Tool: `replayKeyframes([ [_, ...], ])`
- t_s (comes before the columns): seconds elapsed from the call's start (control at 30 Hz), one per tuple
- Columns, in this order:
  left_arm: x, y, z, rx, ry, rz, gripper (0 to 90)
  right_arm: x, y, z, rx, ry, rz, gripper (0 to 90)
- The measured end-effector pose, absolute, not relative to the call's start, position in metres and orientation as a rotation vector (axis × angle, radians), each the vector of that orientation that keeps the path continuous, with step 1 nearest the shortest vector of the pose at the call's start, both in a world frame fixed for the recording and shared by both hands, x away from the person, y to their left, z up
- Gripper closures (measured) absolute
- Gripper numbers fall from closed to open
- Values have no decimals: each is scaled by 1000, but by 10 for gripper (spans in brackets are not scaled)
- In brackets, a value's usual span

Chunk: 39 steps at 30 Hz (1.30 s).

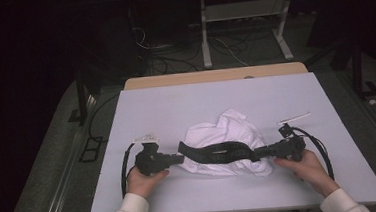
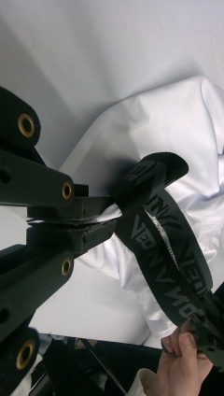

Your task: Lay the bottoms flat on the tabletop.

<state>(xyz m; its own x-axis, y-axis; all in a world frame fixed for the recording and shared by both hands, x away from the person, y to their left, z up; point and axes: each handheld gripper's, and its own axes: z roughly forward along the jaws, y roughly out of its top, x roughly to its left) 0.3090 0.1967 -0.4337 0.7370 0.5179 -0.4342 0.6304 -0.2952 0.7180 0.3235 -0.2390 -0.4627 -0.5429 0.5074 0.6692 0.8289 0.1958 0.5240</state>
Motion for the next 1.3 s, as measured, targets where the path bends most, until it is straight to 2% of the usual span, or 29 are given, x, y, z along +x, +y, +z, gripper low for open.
replayKeyframes([
  [0.07,309,197,-434,1963,874,-145,869,323,-237,-461,-1245,-2149,-1284,719],
  [0.1,309,197,-434,1963,874,-145,869,323,-237,-461,-1245,-2149,-1284,719],
  [0.13,309,197,-433,1962,875,-145,868,322,-238,-458,-1243,-2156,-1305,806],
  [0.2,309,197,-433,1961,875,-144,868,321,-239,-455,-1241,-2164,-1323,843],
  [0.93,310,202,-428,1943,871,-117,869,317,-266,-436,-1303,-2220,-1421,860],
  [1.3,315,196,-413,1913,815,9,873,322,-292,-416,-1386,-2213,-1545,861],
])
